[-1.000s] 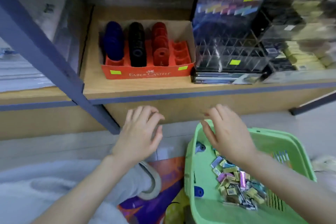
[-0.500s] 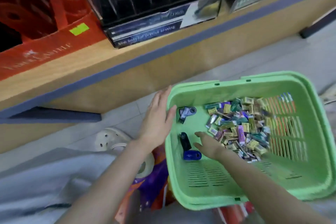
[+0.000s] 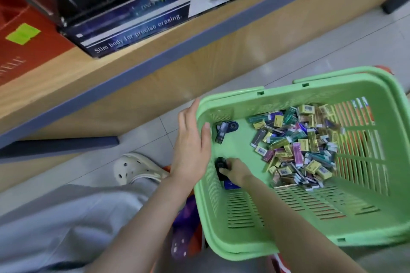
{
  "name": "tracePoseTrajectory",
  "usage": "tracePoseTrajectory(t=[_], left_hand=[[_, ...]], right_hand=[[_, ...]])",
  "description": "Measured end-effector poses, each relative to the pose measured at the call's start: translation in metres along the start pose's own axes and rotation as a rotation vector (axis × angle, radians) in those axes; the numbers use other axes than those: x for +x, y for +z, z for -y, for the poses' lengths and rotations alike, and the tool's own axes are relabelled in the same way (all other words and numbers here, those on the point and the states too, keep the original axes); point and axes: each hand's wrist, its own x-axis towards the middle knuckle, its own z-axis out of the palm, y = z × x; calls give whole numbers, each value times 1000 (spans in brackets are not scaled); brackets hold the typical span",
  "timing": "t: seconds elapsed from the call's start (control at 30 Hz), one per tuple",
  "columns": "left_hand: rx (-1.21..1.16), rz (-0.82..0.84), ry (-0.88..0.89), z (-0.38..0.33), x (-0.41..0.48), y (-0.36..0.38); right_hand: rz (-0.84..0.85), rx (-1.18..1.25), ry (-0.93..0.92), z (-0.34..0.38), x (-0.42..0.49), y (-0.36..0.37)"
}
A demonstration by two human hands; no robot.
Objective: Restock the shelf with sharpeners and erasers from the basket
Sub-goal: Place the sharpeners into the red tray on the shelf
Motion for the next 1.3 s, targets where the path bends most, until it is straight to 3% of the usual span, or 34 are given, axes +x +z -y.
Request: tracePoseTrajectory(t=[0.1,0.2,0.33,0.43,0.63,0.7,0.8,0.9,0.97,1.1,1.3], left_hand=[[-16,52,-24,1,0,-4],[9,116,-48,1,3,-14],[6,12,-41,-6,-4,-17],[40,-36,27,-17,-22,-14],[-288,50,-128,-25,-36,-22],[-276,6,-130,-20,-36,-30],[-273,-54,-162,-14,-40,-39],[-225,-89,-181,-7,-44,-46],[-208,-110,-217,-1,-46,-52],[-188,-150,-264,11,-49,-58],[-193,-122,-296,10,-52,-56]], right_hand=[[51,1,-81,6,-17,-19],[-20,64,-220,24,-48,-50],[-153,330,-469,56,-104,-78],[-118,626,-601,78,-138,-81],[-28,744,-719,98,-155,-83],[-119,622,-738,92,-143,-81],[-242,284,-608,64,-100,-72],[-82,-240,-394,19,-53,-57],[53,-450,-277,-6,-37,-46],[189,-491,-174,-26,-33,-25],[176,-657,-143,-28,-25,-18]])
